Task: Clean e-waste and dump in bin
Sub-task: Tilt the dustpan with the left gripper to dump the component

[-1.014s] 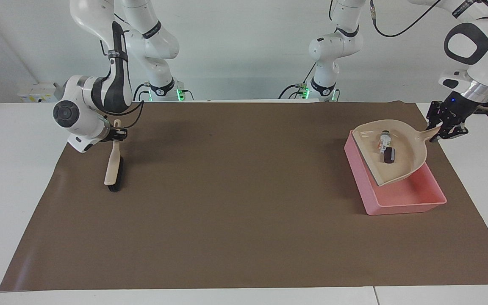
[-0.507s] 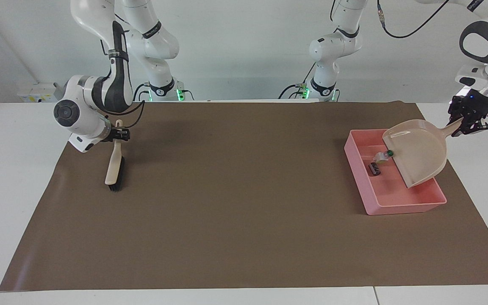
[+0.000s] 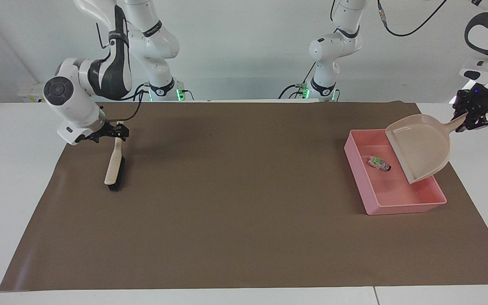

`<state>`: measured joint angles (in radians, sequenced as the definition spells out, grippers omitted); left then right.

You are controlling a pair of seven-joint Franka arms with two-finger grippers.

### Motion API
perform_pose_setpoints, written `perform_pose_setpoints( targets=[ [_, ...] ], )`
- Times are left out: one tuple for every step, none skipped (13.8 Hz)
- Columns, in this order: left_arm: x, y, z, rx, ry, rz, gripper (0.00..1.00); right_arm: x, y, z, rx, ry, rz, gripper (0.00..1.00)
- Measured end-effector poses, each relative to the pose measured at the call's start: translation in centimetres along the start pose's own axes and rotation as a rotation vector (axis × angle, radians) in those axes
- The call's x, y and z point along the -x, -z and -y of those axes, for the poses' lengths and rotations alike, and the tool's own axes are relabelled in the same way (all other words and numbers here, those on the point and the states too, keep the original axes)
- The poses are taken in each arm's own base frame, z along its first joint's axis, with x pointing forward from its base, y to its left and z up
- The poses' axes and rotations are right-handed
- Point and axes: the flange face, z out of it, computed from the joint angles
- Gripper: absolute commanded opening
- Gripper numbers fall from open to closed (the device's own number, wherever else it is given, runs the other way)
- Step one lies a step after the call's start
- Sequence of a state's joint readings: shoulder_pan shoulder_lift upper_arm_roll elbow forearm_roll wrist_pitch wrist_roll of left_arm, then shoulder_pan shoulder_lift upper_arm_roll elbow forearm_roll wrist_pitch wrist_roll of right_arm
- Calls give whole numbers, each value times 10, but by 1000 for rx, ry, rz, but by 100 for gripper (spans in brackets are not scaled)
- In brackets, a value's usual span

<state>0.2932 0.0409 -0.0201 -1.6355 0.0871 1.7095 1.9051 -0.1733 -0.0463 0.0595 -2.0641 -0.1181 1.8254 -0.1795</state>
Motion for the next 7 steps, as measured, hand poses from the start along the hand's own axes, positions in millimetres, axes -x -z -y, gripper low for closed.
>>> perform_pose_setpoints(
  targets=[
    [-4, 2, 1, -3, -2, -15, 0, -3, 24, 3, 13, 5, -48, 100],
    [-10, 5, 1, -6, -7, -35, 0, -4, 48, 4, 24, -1, -95, 100],
    [-20, 8, 2, -6, -20, -55, 0, -3, 73, 5, 32, -34, -139, 100],
    [-32, 10, 4, -4, -34, -80, 0, 1, 93, 5, 33, -84, -161, 100],
    [-45, 11, 5, -3, -49, -113, 0, 8, 111, 5, 28, -149, -167, 100],
    [-60, 13, 7, -4, -62, -144, 0, 15, 129, 5, 13, -209, -166, 100],
    [-73, 14, 9, -3, -63, -174, 0, 21, 145, 6, -3, -256, -162, 100]
  ],
)
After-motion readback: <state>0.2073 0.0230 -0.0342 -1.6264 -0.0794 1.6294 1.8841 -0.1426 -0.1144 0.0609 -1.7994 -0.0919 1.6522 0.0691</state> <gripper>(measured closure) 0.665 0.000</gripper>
